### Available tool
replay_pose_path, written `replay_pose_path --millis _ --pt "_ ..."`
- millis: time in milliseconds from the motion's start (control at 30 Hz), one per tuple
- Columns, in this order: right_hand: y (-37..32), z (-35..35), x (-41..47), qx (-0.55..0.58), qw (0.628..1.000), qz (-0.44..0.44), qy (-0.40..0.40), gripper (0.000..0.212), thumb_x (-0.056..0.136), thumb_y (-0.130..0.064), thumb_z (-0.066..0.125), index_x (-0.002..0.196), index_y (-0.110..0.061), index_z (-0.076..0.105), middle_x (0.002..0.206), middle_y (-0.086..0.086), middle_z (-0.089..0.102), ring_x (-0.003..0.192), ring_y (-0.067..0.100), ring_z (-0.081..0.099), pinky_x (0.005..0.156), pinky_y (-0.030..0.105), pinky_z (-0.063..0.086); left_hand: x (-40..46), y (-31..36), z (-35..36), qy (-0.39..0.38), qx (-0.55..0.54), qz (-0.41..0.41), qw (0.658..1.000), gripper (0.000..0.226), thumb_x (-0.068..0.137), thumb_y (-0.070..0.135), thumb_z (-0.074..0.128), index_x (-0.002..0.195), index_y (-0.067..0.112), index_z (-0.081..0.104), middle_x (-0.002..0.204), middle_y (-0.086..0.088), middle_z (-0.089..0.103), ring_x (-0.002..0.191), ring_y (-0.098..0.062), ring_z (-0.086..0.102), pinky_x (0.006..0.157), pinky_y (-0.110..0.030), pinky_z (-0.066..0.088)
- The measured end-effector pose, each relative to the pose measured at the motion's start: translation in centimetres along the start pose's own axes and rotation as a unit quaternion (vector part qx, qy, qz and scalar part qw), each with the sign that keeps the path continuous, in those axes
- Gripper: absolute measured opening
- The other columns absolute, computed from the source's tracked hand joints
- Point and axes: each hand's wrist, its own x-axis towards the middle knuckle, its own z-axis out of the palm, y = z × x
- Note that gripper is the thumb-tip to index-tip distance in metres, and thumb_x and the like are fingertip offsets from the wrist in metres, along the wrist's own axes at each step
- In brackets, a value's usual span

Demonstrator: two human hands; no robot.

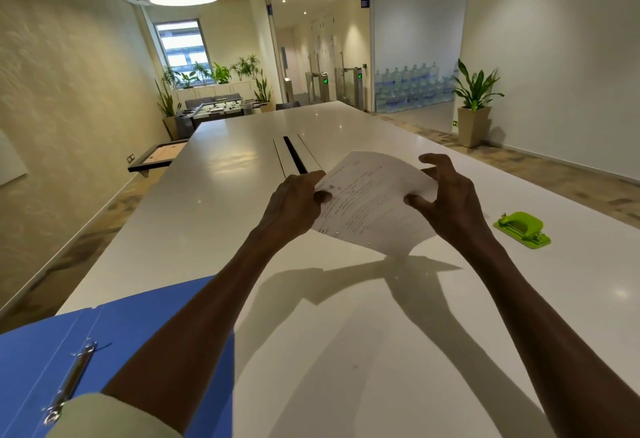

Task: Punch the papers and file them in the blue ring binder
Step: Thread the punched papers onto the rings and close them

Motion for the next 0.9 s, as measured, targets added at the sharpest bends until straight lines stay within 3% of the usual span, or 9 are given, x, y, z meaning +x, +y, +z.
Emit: replay_pose_path --millis 133,233,300,367,433,533,600,767,900 --pt "-0.2 -0.2 -0.1 -0.009 1.0 -0.017 -0.001 0.074 0.073 -0.025 0.082 0.135 -0.016 0.044 0.133 0.009 0.056 0.116 0.027 0.056 0.096 0.042 0.05 0.0 0.7 -1.2 -0.004 0.037 0.067 0.997 0.018 0.094 0.011 0.054 0.109 0.012 0.065 0.109 -0.008 0.072 0.089 -0.028 0.068 0.069 -0.043 0.06" --pt "-0.1 -0.7 0.0 0.015 0.998 -0.032 -0.046 0.038 0.08 -0.018 0.076 0.115 -0.011 0.062 0.113 0.01 0.068 0.091 0.019 0.06 0.07 0.015 0.045 0.2 1.2 -2.1 0.003 0.061 0.089 0.994 0.014 0.093 0.011 0.057 0.105 0.013 0.066 0.106 -0.007 0.073 0.087 -0.026 0.069 0.07 -0.037 0.061" --pt "-0.2 -1.0 0.0 0.027 0.998 -0.039 -0.039 0.019 0.082 -0.014 0.073 0.1 -0.008 0.071 0.095 0.009 0.073 0.079 0.02 0.062 0.061 0.011 0.038 0.4 1.6 -2.5 0.041 0.052 0.09 0.994 0.013 0.09 0.014 0.064 0.103 0.014 0.067 0.103 -0.005 0.073 0.088 -0.025 0.069 0.076 -0.032 0.059" --pt "-0.3 -1.1 -0.1 0.064 0.997 -0.025 -0.02 0.012 0.082 -0.013 0.072 0.093 -0.009 0.073 0.084 0.004 0.071 0.074 0.02 0.061 0.057 0.01 0.038 0.8 1.8 -2.7 0.137 0.012 0.083 0.987 0.03 0.084 0.018 0.072 0.113 0.014 0.065 0.108 -0.003 0.072 0.098 -0.021 0.065 0.087 -0.032 0.054" --pt "-0.4 -1.0 -0.2 0.111 0.994 0.01 -0.006 0.012 0.082 -0.013 0.072 0.093 -0.01 0.072 0.083 0.0 0.068 0.075 0.019 0.062 0.057 0.013 0.041 0.9 1.7 -2.3 0.229 -0.061 0.041 0.971 0.063 0.076 0.024 0.08 0.132 0.014 0.051 0.122 -0.003 0.066 0.11 -0.015 0.055 0.097 -0.029 0.045" --pt "-0.3 -0.8 -0.6 0.208 0.974 0.086 -0.012 0.021 0.081 -0.013 0.074 0.103 -0.011 0.073 0.09 -0.003 0.069 0.074 0.015 0.065 0.055 0.014 0.046 0.7 1.4 -0.7 0.222 -0.213 -0.104 0.946 0.107 0.068 0.031 0.088 0.149 0.015 0.02 0.145 -0.006 0.046 0.13 -0.019 0.043 0.103 -0.029 0.036" --pt "0.0 -0.7 -0.9 0.276 0.952 0.128 -0.019 0.021 0.08 -0.012 0.075 0.1 -0.015 0.073 0.086 -0.008 0.071 0.074 0.006 0.066 0.054 0.009 0.048 0.1 1.2 0.7 0.176 -0.311 -0.18 0.917 0.114 0.064 0.035 0.09 0.149 0.016 0.016 0.147 -0.006 0.044 0.13 -0.018 0.045 0.104 -0.033 0.04" --pt "0.7 0.2 -1.7 0.336 0.923 0.175 -0.059 0.02 0.077 -0.015 0.078 0.094 -0.024 0.072 0.086 -0.011 0.074 0.077 0.008 0.072 0.072 0.03 0.056 -1.6 0.6 3.4 -0.045 -0.492 -0.163 0.854 0.052 0.077 0.02 0.081 0.124 0.01 0.062 0.115 -0.007 0.072 0.102 -0.024 0.071 0.093 -0.051 0.054" --pt "0.3 0.6 -2.2 0.325 0.932 0.157 -0.033 0.019 0.077 -0.018 0.079 0.094 -0.025 0.072 0.089 -0.011 0.074 0.078 0.006 0.072 0.072 0.03 0.058 -2.2 1.7 4.8 0.0 -0.451 -0.155 0.879 0.031 0.083 0.021 0.076 0.113 0.023 0.067 0.11 0.001 0.074 0.1 -0.017 0.071 0.09 -0.043 0.057"
